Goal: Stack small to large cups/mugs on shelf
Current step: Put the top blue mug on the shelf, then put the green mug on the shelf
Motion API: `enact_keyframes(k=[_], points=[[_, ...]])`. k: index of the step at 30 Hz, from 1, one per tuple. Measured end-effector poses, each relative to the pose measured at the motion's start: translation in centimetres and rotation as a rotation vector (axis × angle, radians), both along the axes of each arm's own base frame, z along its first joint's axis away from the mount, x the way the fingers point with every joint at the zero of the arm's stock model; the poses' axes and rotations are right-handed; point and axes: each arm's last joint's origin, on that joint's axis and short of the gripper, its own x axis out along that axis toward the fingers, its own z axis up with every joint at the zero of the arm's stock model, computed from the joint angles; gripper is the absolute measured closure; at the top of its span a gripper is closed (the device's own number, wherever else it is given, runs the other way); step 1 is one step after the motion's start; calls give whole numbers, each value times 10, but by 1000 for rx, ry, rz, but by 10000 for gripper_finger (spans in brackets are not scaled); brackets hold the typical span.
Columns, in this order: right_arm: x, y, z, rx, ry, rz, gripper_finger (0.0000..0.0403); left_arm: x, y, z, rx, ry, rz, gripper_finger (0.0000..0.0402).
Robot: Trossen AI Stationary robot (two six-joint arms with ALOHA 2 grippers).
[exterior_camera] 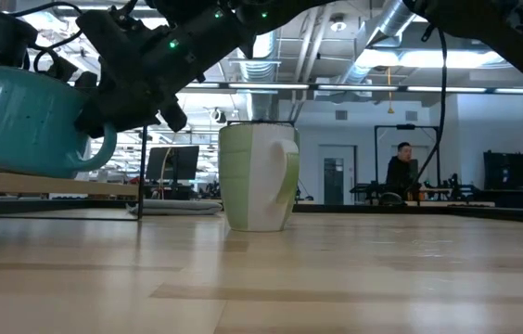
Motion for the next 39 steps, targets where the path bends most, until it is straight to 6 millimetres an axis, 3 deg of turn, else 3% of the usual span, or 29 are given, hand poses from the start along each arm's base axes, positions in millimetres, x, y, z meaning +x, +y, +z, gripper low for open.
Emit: enact_keyframes(k=[13, 27, 39], points=[[0, 0, -1, 2, 1, 1, 272, 0, 0, 0, 0, 0, 0, 140], [0, 2, -1, 24, 0, -13, 191, 0, 0, 0, -1, 0, 0, 140], [-1, 3, -2, 41, 23, -29, 197, 0, 0, 0, -2, 2, -1, 140]])
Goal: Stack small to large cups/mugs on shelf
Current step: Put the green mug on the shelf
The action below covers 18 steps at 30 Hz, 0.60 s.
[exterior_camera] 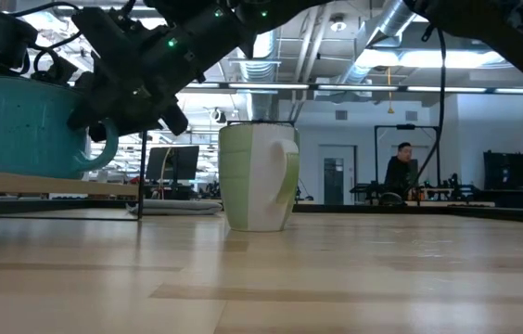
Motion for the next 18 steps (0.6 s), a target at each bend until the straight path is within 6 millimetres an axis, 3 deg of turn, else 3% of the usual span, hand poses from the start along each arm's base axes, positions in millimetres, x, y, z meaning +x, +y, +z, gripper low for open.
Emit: enact_keyframes(k=[8, 18], points=[[-3, -3, 4, 7, 64, -15, 172, 0, 0, 0, 0, 0, 0, 140], [-19, -7, -11, 21, 286, -22, 168, 0, 0, 0, -2, 1, -12, 140]])
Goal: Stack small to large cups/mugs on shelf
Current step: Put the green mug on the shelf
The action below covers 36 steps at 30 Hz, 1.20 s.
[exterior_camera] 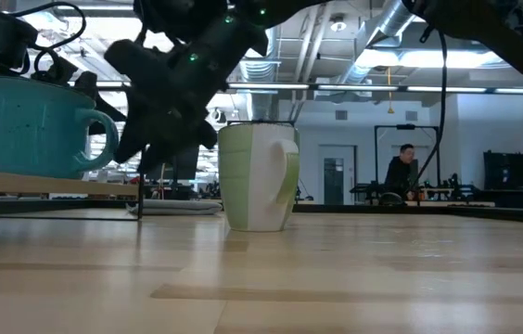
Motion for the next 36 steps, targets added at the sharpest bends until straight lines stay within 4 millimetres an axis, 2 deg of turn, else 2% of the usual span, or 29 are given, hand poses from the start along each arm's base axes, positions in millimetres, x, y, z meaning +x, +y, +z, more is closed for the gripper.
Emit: enact_keyframes(k=[4, 17, 26, 30, 32, 36], points=[[-6, 0, -4, 0, 73, -6, 168, 0, 0, 0, -2, 0, -14, 140], [-7, 11, -3, 2, 75, 18, 168, 0, 0, 0, -3, 1, -14, 140], [-18, -12, 47, -185, 113, -126, 172, 0, 0, 0, -3, 1, -15, 140], [-31, -23, 64, -143, 150, -245, 179, 1, 0, 0, -4, 2, -20, 140], [-44, -28, 76, -118, 212, -312, 183, 1, 0, 0, -4, 2, -20, 140], [-64, -29, 103, -79, 242, -395, 189, 1, 0, -1, -9, 4, -22, 140]])
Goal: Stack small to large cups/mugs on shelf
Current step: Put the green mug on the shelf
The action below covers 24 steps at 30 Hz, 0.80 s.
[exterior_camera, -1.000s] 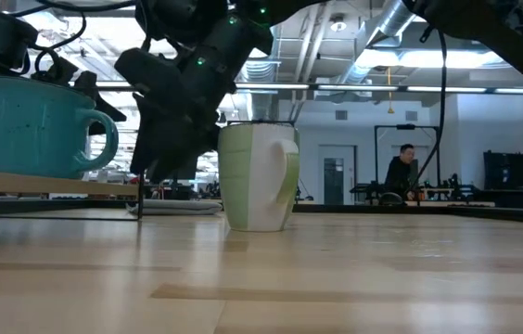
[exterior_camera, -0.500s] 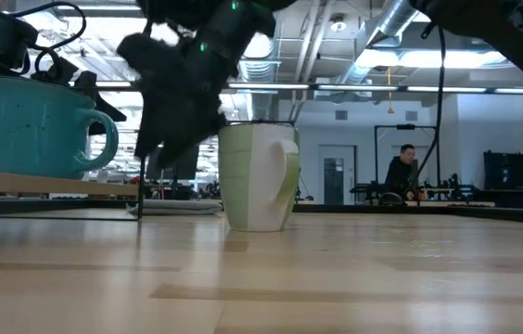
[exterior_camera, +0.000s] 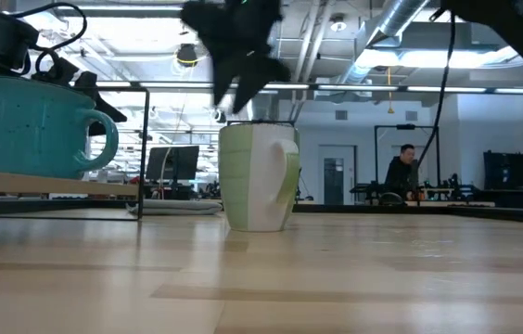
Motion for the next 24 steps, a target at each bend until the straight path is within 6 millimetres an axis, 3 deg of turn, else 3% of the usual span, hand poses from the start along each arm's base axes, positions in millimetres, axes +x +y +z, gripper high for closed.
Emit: enact_keyframes(k=[7, 12, 17, 24], points=[[-36, 17, 42, 95, 3, -167, 201, 0, 0, 0, -5, 3, -4, 140], [-53, 40, 55, 144, 27, -227, 209, 1, 0, -1, -7, 5, -8, 140], [-58, 69, 51, 159, 60, -239, 213, 1, 0, -1, -7, 4, -11, 140], [-40, 101, 12, 153, 107, -230, 210, 1, 0, -1, -7, 3, -19, 140]])
